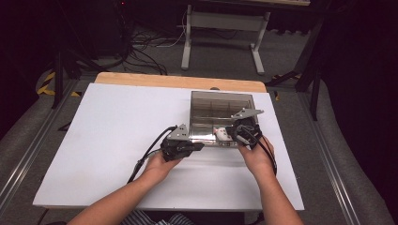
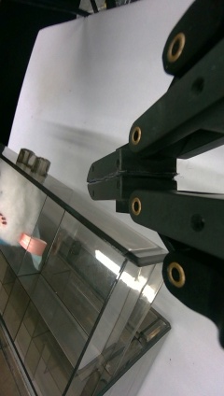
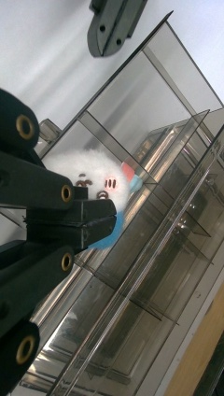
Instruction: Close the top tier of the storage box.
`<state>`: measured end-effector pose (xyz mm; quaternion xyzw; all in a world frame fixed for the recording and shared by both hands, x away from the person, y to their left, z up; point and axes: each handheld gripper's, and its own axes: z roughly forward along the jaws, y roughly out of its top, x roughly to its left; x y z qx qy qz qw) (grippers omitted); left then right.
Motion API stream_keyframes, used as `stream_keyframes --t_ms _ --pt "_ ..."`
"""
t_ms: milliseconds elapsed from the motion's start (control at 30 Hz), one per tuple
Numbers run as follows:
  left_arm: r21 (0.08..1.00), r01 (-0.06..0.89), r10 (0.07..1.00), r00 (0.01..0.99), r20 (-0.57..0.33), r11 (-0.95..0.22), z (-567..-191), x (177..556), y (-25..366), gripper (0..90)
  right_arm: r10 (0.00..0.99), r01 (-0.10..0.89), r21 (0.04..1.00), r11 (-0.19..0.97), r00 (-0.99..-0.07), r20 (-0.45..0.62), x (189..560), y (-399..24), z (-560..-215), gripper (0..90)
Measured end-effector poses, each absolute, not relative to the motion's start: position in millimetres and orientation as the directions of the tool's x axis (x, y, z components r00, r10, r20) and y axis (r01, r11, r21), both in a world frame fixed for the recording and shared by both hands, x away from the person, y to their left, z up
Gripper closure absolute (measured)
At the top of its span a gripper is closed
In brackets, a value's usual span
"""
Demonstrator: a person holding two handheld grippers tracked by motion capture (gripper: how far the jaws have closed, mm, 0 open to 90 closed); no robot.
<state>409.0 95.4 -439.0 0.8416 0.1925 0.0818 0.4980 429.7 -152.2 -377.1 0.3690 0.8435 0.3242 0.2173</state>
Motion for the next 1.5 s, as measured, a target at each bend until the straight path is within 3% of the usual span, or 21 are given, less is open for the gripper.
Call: stream_keyframes --t_ms 1500 --pt "0.868 0.228 0.435 0.900 -0.015 -0.441 -433 436 73 89.7 0.779 0.478 0.727 0.494 -0.614 -0.126 447 -153 -373 90.0"
